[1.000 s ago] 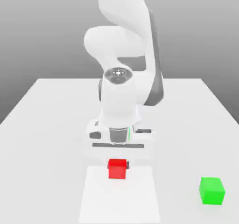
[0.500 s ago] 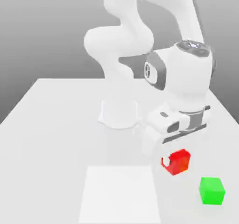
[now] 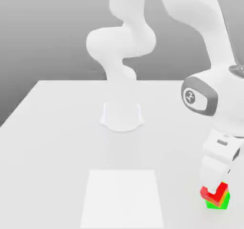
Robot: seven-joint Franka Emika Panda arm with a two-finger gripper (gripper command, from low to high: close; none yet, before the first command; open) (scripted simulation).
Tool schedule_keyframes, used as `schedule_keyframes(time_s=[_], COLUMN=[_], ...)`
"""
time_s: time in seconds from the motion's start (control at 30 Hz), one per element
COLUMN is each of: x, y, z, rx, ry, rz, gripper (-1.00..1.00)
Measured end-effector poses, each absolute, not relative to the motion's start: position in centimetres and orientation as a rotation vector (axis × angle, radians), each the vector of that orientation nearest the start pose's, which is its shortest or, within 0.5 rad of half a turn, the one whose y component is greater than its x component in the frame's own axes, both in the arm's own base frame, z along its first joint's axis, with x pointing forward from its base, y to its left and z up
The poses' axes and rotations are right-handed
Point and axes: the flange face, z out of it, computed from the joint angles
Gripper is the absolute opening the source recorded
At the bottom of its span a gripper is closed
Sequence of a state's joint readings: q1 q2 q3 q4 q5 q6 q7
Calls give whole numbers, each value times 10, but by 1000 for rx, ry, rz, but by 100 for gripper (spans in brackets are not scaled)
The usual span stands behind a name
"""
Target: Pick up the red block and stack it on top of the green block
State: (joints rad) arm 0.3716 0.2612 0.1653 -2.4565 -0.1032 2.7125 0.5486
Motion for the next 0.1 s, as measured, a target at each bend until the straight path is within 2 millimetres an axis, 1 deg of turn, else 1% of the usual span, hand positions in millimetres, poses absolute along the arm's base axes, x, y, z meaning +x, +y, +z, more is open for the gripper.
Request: schedule_keyframes(time_s=[0.1], x=[411], y=[253], z=[233], rx=[-3140], ry=[-121], rz=[-1], gripper=[100])
